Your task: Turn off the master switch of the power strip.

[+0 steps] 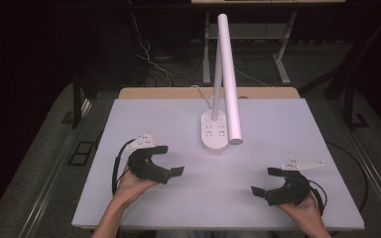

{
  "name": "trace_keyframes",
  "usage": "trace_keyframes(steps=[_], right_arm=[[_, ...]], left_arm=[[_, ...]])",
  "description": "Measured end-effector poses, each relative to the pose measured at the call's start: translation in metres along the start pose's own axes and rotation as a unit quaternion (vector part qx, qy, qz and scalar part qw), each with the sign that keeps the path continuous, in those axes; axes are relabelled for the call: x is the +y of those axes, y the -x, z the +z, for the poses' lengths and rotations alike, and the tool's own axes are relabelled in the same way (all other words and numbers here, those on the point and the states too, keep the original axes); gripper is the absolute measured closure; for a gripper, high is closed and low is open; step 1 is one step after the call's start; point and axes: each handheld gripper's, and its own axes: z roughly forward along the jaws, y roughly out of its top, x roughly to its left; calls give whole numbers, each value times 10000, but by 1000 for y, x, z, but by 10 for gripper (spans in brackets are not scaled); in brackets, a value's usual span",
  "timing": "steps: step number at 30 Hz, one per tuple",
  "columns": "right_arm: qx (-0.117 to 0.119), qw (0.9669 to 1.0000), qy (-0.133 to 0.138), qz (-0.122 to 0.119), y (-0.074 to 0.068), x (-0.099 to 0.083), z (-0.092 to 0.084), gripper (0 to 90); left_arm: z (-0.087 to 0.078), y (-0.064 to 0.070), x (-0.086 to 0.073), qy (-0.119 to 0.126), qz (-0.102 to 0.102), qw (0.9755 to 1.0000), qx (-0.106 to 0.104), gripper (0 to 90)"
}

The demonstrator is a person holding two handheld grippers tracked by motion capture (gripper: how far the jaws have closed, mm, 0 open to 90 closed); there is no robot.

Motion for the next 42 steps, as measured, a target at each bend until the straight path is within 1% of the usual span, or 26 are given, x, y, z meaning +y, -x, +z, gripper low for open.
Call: trace_keyframes(steps=[7, 8, 11, 19, 24, 26, 30, 34, 39, 42], right_arm=[[-4, 10000, -11, 1, 0, 0, 0, 0], [-5, 10000, -12, 1, 0, 0, 0, 0], [3, 10000, -12, 4, 0, 0, 0, 0], [2, 10000, -14, 3, 0, 0, 0, 0], [-3, 10000, -21, -14, 0, 0, 0, 0], [-2, 10000, -26, -64, 1, -1, 1, 0], [-1, 10000, -23, -53, 0, -1, 1, 0], [2, 10000, -36, -4, 0, -1, 0, 0], [-7, 10000, -30, -41, 0, 0, 1, 0], [1, 10000, -53, -7, 0, -1, 1, 0]], left_arm=[[5, -3, 9, -60, 62, 10000, -5, 0], [5, -3, 10, -34, 48, 10000, -5, 0], [8, -4, 14, -78, 97, 9999, -2, 0], [13, -7, 24, -130, 128, 9998, -3, 0], [17, -10, 29, -122, 145, 9998, 0, 0], [18, -11, 32, -139, 151, 9998, 6, 0], [21, -13, 37, -165, 151, 9997, 9, 0], [23, -16, 42, -199, 197, 9996, 24, 0], [25, -18, 51, -228, 216, 9995, 54, 0], [26, -20, 55, -256, 248, 9993, 62, 0]])
